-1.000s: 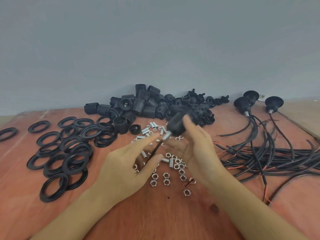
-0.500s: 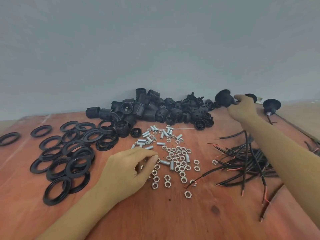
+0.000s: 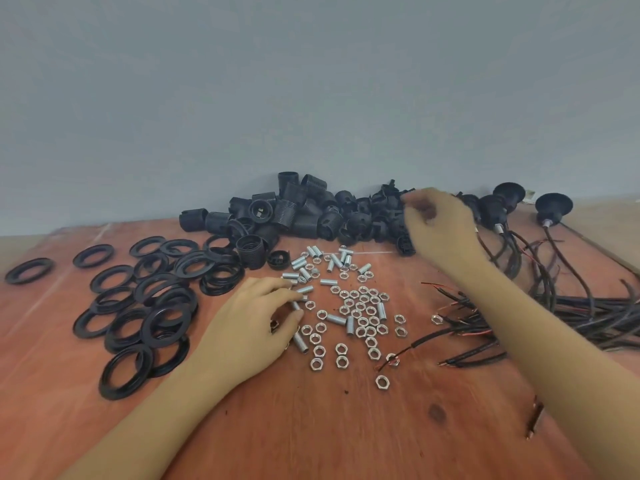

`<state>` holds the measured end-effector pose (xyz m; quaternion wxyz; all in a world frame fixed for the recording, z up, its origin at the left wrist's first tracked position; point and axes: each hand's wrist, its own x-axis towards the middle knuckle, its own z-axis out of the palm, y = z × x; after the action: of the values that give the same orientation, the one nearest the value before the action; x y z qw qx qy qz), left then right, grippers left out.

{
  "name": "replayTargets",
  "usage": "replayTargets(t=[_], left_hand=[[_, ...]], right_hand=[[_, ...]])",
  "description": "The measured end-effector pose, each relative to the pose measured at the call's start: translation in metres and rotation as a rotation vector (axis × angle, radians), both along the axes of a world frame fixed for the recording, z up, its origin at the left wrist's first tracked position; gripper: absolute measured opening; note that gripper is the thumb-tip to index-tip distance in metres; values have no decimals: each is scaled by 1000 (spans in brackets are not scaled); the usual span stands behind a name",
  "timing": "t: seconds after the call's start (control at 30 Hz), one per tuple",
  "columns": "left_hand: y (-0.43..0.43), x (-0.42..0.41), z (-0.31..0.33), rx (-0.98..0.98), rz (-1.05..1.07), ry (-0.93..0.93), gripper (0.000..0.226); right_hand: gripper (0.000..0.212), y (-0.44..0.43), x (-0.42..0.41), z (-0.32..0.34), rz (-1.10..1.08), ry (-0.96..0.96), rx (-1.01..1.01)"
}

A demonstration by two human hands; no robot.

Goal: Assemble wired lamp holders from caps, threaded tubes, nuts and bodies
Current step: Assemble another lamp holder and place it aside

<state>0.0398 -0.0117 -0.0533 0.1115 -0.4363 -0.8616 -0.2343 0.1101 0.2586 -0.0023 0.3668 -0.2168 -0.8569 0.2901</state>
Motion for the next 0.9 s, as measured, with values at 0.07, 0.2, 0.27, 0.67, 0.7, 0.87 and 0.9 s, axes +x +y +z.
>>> replayTargets(t=[0.07,0.2,0.27,0.67,0.7,0.87,0.9], left_hand=[[0,-1,-1,-3,-7,-10,26],[1,-2,-2,-3,-53,-55,25],[0,-3,-1,13,-54,-63,24],[-13,-19,13,-2,145,-30,11],[-13,-20,13,-6,151,-31,10],[-14,-21,12,-44,151,-32,7],[-14,-20,12,-66,149,-25,7]], right_hand=[[20,-31,4,-5,130,-68,9],[22,-76,4,-22,273,-328,122],[27,-88,3,-29,274,-428,215],[44,-90,-10,-49,128,-509,236],[44,-90,-11,-50,123,-513,228],[36,-86,-12,-51,98,-489,224],[33,-86,-11,-52,98,-484,220]])
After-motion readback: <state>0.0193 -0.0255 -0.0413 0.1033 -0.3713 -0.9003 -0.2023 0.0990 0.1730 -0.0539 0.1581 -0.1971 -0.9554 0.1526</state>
